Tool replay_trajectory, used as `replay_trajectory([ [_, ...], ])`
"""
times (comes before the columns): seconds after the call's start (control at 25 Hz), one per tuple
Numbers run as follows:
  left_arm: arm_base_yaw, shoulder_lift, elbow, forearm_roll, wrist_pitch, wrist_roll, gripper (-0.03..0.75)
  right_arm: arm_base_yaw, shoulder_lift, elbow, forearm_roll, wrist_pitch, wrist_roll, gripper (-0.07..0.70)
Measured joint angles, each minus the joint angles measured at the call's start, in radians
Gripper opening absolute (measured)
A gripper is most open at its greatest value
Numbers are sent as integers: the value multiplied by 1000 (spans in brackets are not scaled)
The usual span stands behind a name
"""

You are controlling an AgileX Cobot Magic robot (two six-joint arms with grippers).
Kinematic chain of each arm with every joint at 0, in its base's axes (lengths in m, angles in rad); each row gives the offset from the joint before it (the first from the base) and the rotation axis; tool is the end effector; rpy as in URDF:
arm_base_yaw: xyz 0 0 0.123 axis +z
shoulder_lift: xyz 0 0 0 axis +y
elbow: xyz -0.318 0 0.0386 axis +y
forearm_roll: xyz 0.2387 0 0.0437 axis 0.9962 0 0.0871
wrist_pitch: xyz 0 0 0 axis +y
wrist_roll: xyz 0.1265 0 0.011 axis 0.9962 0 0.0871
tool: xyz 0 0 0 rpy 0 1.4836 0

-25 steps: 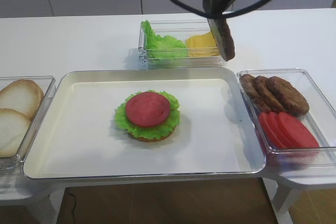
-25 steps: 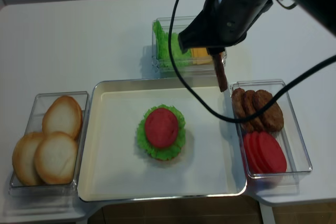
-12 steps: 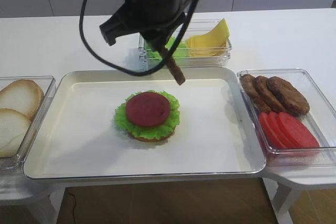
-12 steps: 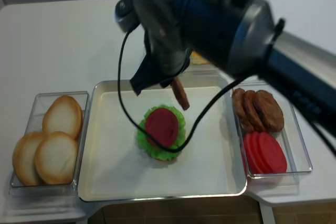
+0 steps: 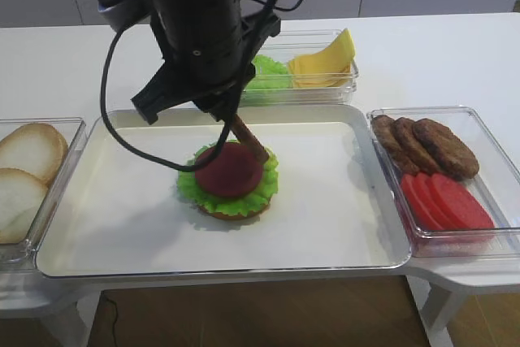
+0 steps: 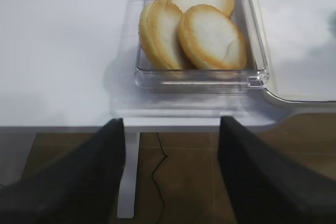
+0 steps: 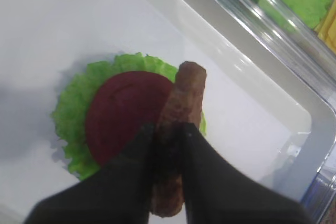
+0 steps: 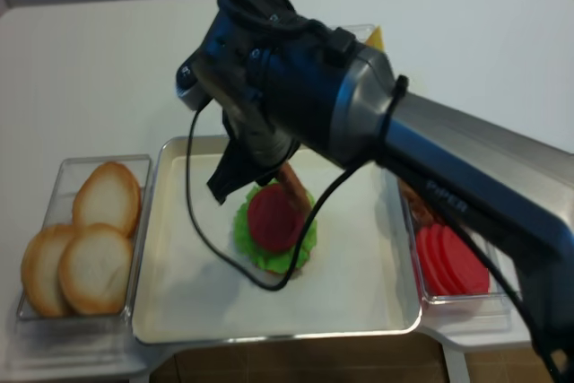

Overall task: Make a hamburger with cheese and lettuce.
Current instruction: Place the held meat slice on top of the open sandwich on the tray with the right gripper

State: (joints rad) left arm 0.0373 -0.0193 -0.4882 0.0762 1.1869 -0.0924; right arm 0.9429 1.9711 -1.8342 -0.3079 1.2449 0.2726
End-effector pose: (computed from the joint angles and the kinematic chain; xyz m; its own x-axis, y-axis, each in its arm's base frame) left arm -0.0265 0.0080 0.2390 -0.5497 -0.0842 -0.8311 -0.1311 0.9913 -0.0137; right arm 0.2861 0.3320 0.2950 -0.6783 -0.6567 -0.3296 -0.6203 0.7522 -0.2221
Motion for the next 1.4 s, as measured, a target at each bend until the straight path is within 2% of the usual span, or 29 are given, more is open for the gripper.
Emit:
replay_trajectory([
  [0.44, 0, 0, 0, 0, 0, 0, 418, 14, 0, 0, -59, -2, -5, 127],
  [1.4, 0, 0, 0, 0, 0, 0, 418, 14, 28, -2, -29, -2, -11, 127],
])
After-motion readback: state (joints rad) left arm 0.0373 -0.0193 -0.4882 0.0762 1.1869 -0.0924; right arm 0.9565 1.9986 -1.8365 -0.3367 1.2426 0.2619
